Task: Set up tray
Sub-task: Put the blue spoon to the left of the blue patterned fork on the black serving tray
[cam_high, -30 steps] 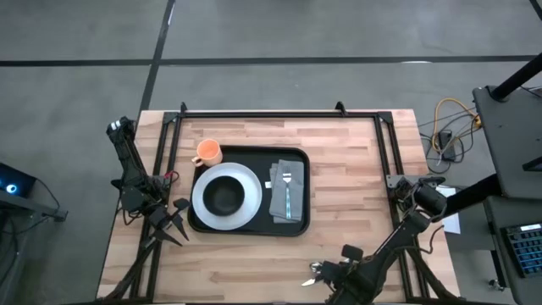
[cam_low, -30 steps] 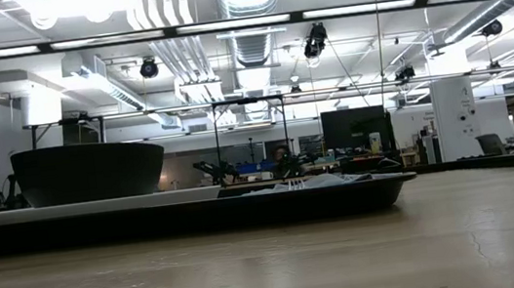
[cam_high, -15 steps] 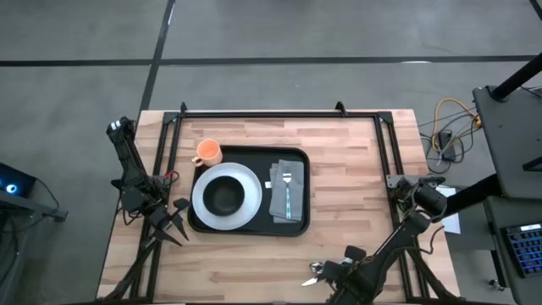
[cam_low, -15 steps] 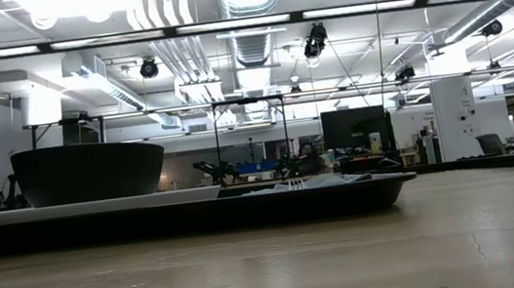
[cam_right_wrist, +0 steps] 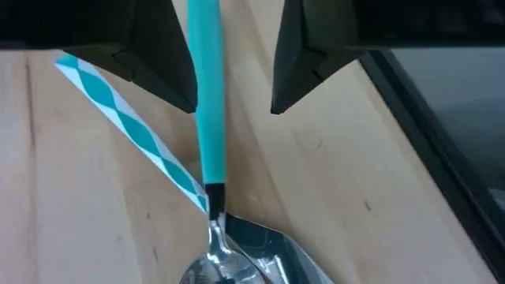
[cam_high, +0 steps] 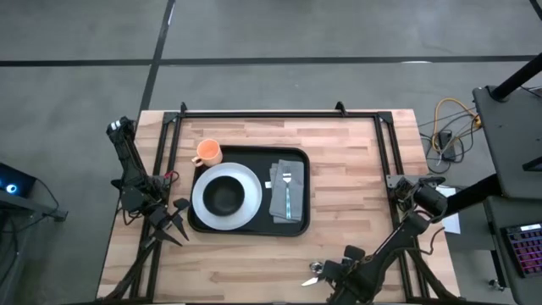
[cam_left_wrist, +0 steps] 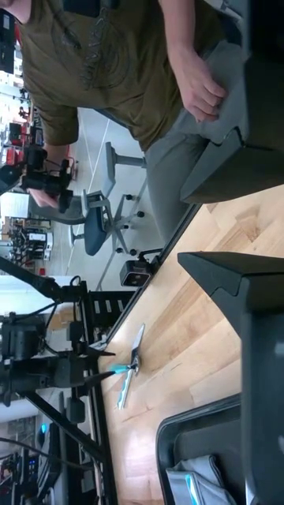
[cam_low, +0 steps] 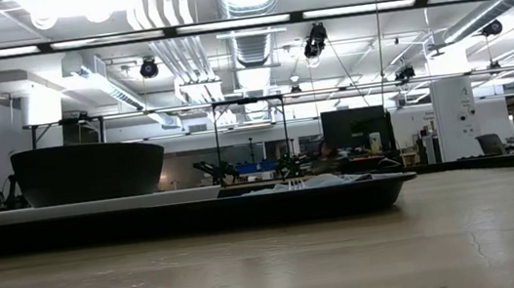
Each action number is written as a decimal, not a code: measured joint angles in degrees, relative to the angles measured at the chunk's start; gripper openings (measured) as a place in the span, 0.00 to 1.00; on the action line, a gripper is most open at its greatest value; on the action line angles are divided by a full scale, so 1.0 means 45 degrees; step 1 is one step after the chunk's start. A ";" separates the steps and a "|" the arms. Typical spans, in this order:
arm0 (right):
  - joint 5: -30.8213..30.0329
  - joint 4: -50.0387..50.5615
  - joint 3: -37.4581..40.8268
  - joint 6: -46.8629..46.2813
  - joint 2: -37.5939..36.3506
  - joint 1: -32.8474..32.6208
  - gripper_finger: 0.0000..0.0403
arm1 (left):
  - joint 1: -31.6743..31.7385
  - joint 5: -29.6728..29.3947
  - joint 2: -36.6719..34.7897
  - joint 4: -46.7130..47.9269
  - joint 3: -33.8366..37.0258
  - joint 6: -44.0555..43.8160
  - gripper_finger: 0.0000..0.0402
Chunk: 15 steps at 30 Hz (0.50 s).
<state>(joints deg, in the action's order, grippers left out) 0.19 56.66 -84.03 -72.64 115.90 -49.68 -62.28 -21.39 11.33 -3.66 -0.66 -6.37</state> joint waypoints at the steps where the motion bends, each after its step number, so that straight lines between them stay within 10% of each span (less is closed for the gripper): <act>1: -0.0001 -0.0124 0.0137 0.0012 0.0000 -0.0008 0.40 | -0.0003 0.0005 0.0003 0.0000 -0.0002 0.0000 0.23; 15: 0.0321 -0.2010 0.1580 0.0197 -0.0057 -0.0095 0.27 | 0.0000 0.0000 0.0005 0.0005 -0.0002 0.0000 0.23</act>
<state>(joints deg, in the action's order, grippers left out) 1.64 47.61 -76.92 -71.75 115.64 -50.11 -62.28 -21.39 11.35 -3.64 -0.67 -6.37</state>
